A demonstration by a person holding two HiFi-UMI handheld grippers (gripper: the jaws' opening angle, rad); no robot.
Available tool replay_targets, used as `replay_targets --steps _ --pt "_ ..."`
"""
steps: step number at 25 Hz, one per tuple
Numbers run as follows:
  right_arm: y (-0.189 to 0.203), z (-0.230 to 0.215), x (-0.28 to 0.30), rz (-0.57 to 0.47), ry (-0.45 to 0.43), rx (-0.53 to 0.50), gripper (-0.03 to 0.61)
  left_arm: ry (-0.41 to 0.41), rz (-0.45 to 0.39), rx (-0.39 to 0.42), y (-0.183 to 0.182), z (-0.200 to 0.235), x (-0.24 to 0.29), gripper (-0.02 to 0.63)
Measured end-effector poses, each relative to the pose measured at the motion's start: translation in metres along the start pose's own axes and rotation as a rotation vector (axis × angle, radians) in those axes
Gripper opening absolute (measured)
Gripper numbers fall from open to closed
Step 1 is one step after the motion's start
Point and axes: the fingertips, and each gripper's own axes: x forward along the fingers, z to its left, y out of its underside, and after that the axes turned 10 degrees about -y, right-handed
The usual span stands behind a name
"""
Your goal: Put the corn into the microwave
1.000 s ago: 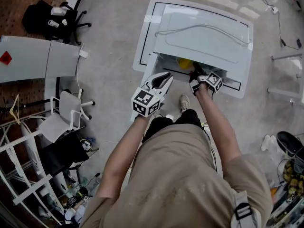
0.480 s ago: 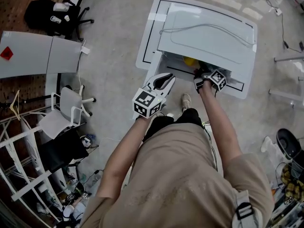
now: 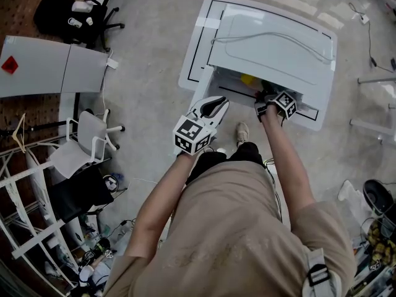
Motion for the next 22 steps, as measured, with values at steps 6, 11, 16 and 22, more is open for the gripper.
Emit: replay_targets --steps 6,11,16,22 --pt "0.008 0.004 0.001 0.067 0.062 -0.037 0.039 0.001 -0.002 0.0 0.001 -0.003 0.0 0.034" --pt "0.034 0.006 -0.004 0.212 0.094 -0.047 0.14 0.004 -0.002 -0.009 0.001 -0.004 -0.002 0.034" --pt "0.048 0.004 -0.014 0.307 0.093 -0.183 0.172 0.002 -0.001 -0.013 0.003 -0.003 -0.003 0.034" --pt "0.047 -0.008 -0.036 0.386 0.242 -0.821 0.246 0.004 0.006 -0.013 0.005 -0.005 -0.001 0.034"
